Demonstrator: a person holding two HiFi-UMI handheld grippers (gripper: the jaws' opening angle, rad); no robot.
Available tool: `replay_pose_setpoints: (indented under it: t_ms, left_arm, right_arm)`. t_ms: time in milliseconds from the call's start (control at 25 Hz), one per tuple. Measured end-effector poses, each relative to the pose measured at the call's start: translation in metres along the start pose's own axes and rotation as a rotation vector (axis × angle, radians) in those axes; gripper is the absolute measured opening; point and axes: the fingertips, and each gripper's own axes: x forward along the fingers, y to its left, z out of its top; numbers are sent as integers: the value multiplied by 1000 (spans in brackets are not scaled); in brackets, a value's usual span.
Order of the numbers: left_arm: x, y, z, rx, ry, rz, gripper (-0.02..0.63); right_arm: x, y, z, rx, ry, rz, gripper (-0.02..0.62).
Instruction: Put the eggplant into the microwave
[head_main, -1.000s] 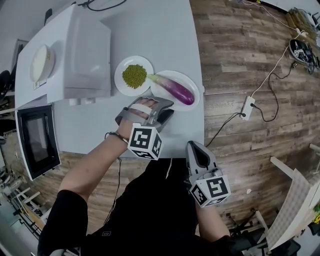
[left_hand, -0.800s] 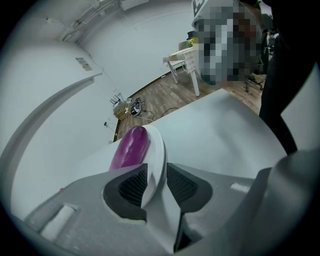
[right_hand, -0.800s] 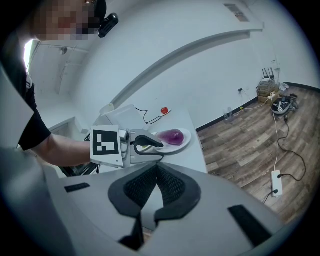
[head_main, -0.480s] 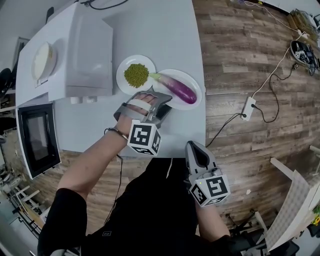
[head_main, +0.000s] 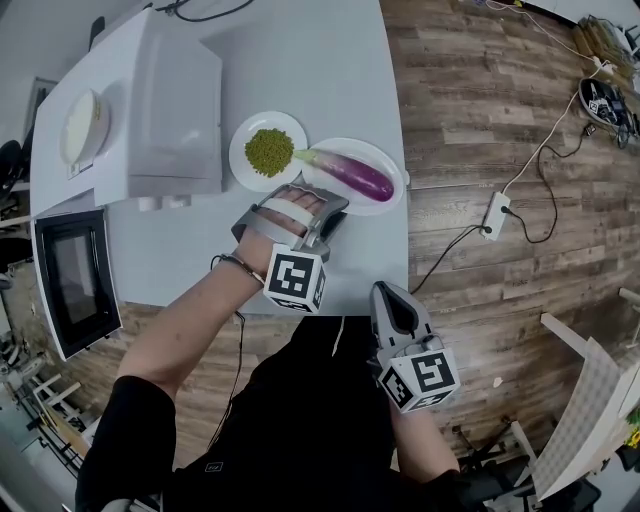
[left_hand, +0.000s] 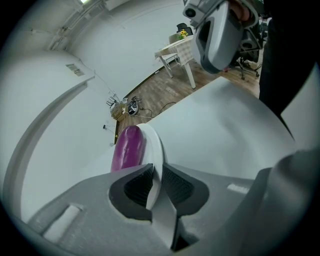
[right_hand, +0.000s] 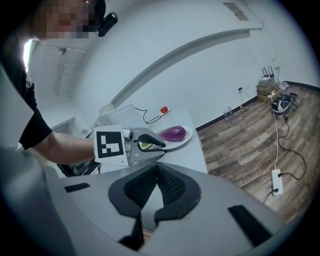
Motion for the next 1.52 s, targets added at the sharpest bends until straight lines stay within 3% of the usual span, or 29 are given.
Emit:
replay_pose_setpoints:
  t_ms: [560,960,1520]
  left_arm:
    - [0,-6,8,70,33,37,52]
    - [-6,-6,5,116,23,208,37]
    - [-17,2,7,117,-20,337,21]
  right_arm:
    - [-4,-7,-3,8,1,-1,15]
    - [-5,-5,-12,3,18,10,15]
    - [0,5,-24,-32,54,29,15]
